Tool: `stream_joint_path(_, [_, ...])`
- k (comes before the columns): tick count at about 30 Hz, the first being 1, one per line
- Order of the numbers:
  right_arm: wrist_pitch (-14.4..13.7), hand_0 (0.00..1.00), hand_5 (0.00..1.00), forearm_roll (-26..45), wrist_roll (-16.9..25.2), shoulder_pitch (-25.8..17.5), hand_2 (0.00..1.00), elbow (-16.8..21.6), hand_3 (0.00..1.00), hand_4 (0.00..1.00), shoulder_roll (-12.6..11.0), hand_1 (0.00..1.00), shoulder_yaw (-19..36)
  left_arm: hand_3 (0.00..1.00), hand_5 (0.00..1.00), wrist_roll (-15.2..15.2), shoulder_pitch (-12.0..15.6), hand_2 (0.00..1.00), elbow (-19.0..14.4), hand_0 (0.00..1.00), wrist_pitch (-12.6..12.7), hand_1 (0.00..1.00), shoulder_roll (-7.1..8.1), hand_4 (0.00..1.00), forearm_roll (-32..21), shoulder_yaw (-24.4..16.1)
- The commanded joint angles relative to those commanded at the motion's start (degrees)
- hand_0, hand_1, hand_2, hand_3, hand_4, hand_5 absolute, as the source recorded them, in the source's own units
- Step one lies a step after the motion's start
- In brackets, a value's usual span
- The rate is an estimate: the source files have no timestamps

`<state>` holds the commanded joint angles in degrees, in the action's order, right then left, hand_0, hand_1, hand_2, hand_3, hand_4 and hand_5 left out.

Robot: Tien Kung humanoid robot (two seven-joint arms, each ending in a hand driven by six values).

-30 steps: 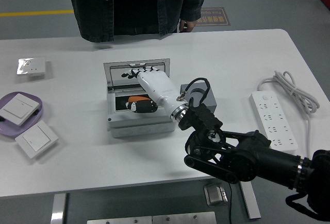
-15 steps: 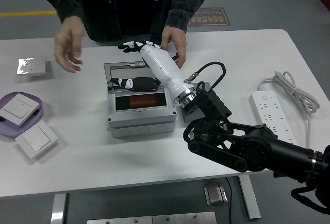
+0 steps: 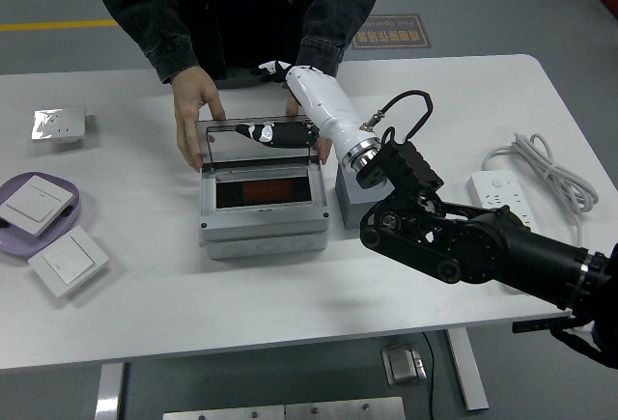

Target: Pick up the cylinder from the cube,place it in the box,flap close box

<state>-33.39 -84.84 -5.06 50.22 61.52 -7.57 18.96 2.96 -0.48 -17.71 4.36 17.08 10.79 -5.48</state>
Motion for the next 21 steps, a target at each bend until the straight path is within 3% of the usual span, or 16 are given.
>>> stream_joint_path(9, [0.3, 0.827, 0.444, 1.9, -0.1, -1.5, 0.694, 1.7, 0.73, 0.9, -1.5, 0.709, -3.4, 0.612, 0.222, -0.3, 0.0, 0.588, -0.1, 0.615, 0.1, 0.623, -0.22, 0.679, -0.6, 0.6])
stream_joint_path(13, [1.0, 0.825, 0.446, 1.2, -1.5, -2.5, 0.694, 5.6, 0.731, 0.897, -3.2, 0.709, -4.1, 0.612, 0.222, -0.1, 0.0, 0.588, 0.0, 0.615, 0.0, 0.623, -0.35, 0.679, -0.3, 0.2])
stream_joint_path(21, [5.4, 0.798, 0.45, -3.0, -7.4, -3.3, 0.694, 16.6, 0.731, 0.893, -7.9, 0.706, -4.0, 0.612, 0.222, 0.4, 0.1, 0.588, 0.3, 0.615, 0.1, 0.623, -0.15, 0.679, 0.3, -0.7])
